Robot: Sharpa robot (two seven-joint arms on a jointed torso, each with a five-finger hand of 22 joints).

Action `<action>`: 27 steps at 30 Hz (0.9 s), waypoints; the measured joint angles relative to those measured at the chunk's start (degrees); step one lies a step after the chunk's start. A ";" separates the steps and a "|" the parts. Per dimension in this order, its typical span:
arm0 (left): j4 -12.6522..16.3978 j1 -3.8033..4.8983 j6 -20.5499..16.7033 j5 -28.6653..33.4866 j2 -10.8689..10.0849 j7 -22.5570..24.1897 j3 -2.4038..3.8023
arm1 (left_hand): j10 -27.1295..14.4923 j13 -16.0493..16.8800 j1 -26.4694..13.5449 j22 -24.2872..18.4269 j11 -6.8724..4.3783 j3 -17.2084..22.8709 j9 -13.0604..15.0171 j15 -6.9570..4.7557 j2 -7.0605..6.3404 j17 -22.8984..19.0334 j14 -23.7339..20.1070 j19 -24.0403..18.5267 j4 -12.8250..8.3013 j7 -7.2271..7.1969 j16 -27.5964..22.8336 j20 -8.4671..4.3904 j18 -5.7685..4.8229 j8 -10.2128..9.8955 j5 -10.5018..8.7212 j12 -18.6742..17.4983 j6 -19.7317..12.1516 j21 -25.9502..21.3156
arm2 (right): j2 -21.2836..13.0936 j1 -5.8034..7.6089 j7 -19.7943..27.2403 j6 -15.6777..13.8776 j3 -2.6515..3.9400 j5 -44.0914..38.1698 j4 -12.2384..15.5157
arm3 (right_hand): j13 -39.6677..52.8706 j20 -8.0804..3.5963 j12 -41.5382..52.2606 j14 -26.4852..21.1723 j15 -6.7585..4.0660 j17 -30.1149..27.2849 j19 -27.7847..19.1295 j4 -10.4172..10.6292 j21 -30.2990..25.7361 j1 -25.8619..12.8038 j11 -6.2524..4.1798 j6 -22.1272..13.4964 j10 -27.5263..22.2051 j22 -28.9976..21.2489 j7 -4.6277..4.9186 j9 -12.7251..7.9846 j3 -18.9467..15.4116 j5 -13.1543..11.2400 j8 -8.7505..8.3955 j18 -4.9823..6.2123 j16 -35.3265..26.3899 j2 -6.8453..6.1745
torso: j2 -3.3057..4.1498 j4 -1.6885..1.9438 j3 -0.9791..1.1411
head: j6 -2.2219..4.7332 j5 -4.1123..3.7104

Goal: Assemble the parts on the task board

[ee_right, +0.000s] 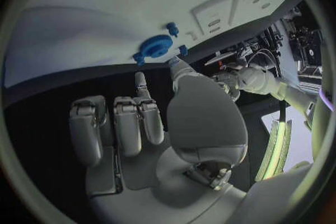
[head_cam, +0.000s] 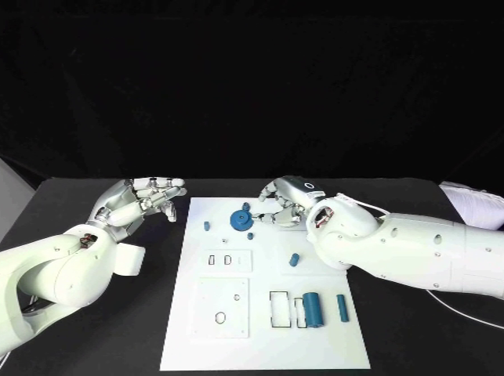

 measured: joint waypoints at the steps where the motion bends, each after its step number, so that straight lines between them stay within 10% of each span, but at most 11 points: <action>1: -0.13 0.00 0.00 0.00 0.01 0.00 0.00 | 0.00 0.00 0.00 0.00 0.00 0.00 0.00 0.00 0.00 0.00 0.00 0.00 0.00 0.00 0.00 0.00 0.00 0.00 0.00 0.00 0.00 0.00 | -1.10 0.35 1.11 -0.67 0.06 1.35 0.63 | 0.00 0.00 0.00 0.00 0.00 0.02 0.00 -0.04 -0.18 0.39 0.00 -0.07 0.00 0.00 0.07 0.00 0.18 0.00 -0.07 0.00 0.00 0.14 | -0.03 -0.10 0.03 | 0.08 0.00; 16: -0.97 -0.02 0.42 0.01 0.71 0.04 -0.01 | 0.00 0.00 0.00 0.07 0.00 0.17 0.04 0.00 0.00 -0.01 0.00 -0.42 -0.17 0.00 0.00 0.00 0.01 0.00 0.00 0.00 0.00 0.24 | -12.73 1.76 17.31 2.75 0.03 19.89 -0.31 | 0.04 0.84 -1.01 0.01 0.83 0.02 0.00 -2.83 -0.91 13.24 0.81 -1.92 0.01 -0.01 1.06 -0.57 2.79 -0.85 -2.29 0.01 0.00 -2.37 | -0.35 -1.47 0.60 | 0.80 -0.41; 27: -1.44 -0.06 0.91 0.01 0.94 0.10 -0.03 | 0.00 0.00 0.00 0.06 0.00 0.17 0.03 -0.22 0.00 -0.01 -0.22 -0.42 -0.17 0.00 0.00 0.00 0.01 0.00 0.00 0.00 0.00 0.23 | -14.41 0.26 21.64 6.11 -0.22 20.89 -4.31 | 0.03 0.84 -1.11 0.01 0.83 0.02 -0.01 -3.13 -0.91 14.86 1.23 -2.44 0.01 -0.02 1.40 -0.79 2.48 -1.00 -2.88 0.01 0.00 -2.34 | -0.40 -1.43 0.68 | 0.58 -0.64</action>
